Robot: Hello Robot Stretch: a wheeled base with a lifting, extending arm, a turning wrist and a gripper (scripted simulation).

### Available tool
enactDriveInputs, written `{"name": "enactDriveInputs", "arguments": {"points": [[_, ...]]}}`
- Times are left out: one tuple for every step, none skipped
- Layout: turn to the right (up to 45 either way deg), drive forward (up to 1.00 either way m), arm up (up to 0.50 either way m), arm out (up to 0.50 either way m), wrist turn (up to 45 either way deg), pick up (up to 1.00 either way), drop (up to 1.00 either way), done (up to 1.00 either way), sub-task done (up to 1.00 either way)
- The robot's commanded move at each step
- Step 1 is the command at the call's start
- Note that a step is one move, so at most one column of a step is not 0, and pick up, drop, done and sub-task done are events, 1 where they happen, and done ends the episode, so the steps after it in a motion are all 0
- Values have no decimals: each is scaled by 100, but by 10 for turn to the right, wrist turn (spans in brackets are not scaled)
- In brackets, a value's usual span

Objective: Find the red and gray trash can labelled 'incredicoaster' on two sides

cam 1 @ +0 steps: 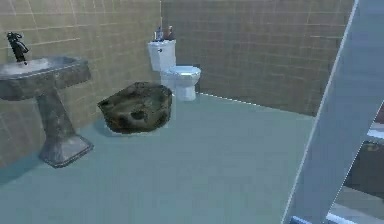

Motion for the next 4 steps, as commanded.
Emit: {"name": "enactDriveInputs", "arguments": {"points": [[0, 50, 0, 0, 0, 0, 0, 0, 0], [390, 0, 0, 0, 0, 0, 0, 0, 0], [0, 75, 0, 0, 0, 0, 0, 0, 0], [240, 0, 0, 0, 0, 0, 0, 0, 0]]}}
